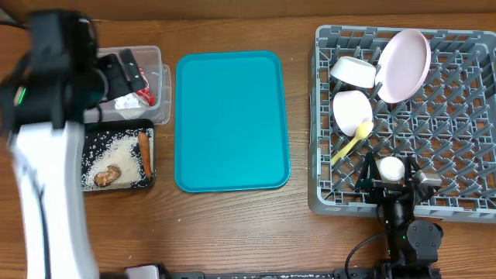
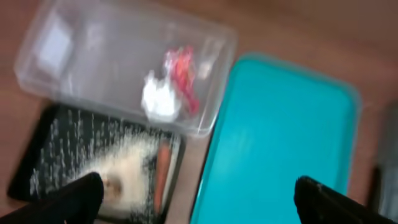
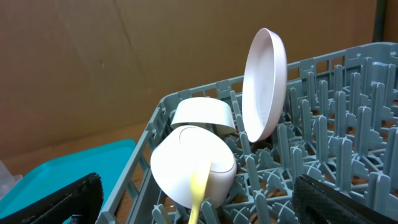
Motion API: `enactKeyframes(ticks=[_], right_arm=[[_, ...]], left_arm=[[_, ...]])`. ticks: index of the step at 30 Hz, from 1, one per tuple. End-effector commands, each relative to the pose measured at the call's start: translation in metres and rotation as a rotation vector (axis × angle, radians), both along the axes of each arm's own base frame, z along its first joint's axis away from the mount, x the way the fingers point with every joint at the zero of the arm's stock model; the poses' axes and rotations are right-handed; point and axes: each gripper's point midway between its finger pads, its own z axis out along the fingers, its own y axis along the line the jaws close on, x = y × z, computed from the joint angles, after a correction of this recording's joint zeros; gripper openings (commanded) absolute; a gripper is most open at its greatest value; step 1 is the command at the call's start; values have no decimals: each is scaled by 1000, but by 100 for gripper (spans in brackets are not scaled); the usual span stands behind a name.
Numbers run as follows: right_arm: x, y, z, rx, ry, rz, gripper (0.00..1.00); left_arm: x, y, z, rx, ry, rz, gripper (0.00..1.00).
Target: Sort waste into correct bins and load items into the dishwasher
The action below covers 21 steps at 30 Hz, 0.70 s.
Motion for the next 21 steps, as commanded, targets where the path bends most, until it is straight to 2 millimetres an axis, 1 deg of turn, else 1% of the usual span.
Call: enactKeyframes(ticks=[1,3,4,6,8,10,13,18,21], right_arm=[[0,1,-3,0,1,3,100],[0,1,-3,0,0,3,100],[0,1,-3,0,1,3,100],[0,1,-3,0,1,3,100],[0,1,-3,0,1,3,100],[0,1,-3,0,1,3,100],[0,1,-3,0,1,3,100],[0,1,-3,0,1,3,100],[0,1,-3,0,1,3,100]], left_arm=[[-25,-21,31,109,-170,-212,100],[-37,-26,41,138,-277,-243,100],[-43,-26,43,147,-321,-242,100],[-57,-27,40,163,-401,-237,100],[-70,-30,31,171,-465,-240,100],[-82,-32,17,181,-525,-240,100],[-93,-35,-9,188,-603,-249,100],[-100,-40,-58,200,-726,-262,100],[-102,-44,-84,204,-817,-276,100]])
